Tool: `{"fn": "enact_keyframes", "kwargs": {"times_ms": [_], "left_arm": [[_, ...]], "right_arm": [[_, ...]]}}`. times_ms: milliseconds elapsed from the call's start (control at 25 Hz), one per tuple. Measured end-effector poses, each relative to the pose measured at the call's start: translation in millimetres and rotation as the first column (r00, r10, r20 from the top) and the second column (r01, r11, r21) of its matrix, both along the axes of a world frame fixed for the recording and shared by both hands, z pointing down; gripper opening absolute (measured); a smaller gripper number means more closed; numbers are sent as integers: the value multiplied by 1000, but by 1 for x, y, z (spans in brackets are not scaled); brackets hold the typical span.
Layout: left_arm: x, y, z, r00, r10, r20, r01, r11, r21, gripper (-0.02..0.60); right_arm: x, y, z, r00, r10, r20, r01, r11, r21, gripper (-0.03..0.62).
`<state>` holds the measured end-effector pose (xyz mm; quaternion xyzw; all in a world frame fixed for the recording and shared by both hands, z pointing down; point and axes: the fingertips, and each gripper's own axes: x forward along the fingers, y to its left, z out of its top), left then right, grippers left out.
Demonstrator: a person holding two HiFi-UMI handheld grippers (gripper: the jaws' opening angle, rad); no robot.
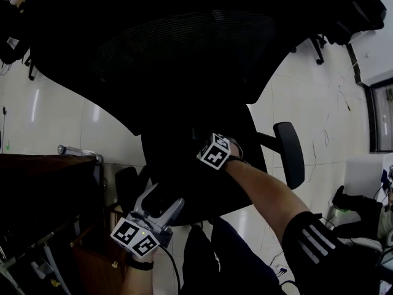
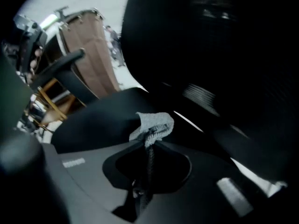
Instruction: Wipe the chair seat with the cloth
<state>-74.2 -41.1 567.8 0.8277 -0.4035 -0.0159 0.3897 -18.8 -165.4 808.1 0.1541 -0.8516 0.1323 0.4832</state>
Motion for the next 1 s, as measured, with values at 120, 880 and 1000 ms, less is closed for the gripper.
{"fn": "enact_keyframes", "kwargs": {"times_ms": [120, 880, 1000], "left_arm": [[-3, 4, 0, 1000, -11, 5, 11, 1000, -1, 332], [16, 14, 8, 1000, 22, 2, -22, 1000, -20, 333], [25, 14, 3, 999, 42, -2, -42, 999, -11, 333]], "right_arm": [[-78, 47, -5, 992, -94, 89, 98, 994, -45, 29], [80, 54, 45, 987, -8, -162, -2, 998, -63, 29], [139, 36, 40, 973, 53, -222, -62, 998, -32, 29]]}}
